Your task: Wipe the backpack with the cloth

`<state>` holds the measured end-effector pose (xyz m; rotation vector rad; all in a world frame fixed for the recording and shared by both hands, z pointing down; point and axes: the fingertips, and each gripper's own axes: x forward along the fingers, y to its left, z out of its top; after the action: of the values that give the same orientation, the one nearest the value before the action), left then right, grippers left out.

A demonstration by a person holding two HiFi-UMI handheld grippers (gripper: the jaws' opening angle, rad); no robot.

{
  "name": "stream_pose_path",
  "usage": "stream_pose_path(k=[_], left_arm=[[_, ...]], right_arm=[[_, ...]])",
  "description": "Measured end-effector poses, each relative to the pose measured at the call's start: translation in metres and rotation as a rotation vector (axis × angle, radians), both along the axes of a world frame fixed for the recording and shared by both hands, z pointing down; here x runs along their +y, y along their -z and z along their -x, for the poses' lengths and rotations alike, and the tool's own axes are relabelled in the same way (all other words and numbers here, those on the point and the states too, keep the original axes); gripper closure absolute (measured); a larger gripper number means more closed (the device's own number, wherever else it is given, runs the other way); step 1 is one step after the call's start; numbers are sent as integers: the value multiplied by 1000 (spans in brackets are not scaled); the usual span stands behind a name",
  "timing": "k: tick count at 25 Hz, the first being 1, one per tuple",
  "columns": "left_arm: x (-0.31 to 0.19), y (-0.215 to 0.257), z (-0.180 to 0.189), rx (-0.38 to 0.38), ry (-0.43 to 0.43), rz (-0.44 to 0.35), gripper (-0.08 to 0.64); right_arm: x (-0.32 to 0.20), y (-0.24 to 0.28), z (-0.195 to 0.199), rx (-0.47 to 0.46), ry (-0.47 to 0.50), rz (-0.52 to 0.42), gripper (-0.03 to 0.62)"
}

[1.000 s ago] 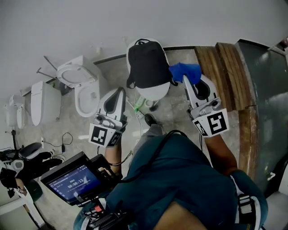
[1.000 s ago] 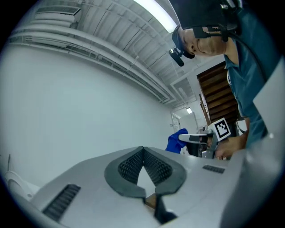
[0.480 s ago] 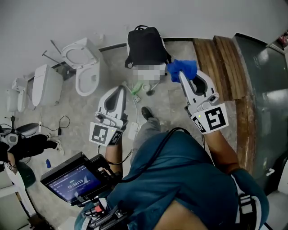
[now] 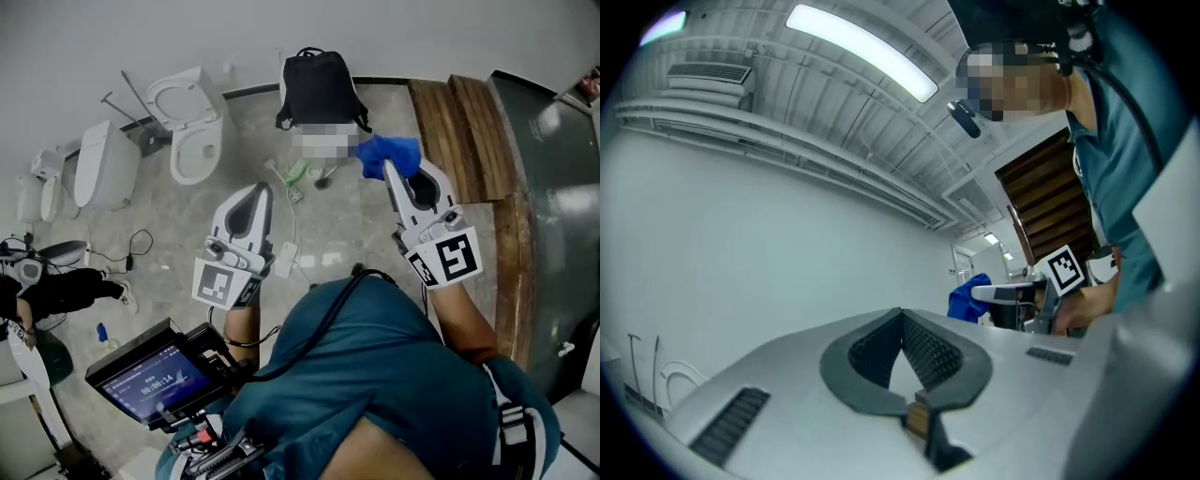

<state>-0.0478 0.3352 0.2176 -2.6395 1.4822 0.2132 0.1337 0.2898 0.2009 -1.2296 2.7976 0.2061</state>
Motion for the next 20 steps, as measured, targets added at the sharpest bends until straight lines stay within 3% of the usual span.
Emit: stream_pose_path(k=[8,14,20], left_arm=[[48,-8,24,23,-80,17,556],[86,-7,6,7,-100,-11,555],[91,-2,-9,13,-106,1,555]], right_arm=[[59,-1,27,-12,-36,-2,541],[103,-6,9,-15,-48,-14,541],[104,-3,-1,30,-52,-11,541]])
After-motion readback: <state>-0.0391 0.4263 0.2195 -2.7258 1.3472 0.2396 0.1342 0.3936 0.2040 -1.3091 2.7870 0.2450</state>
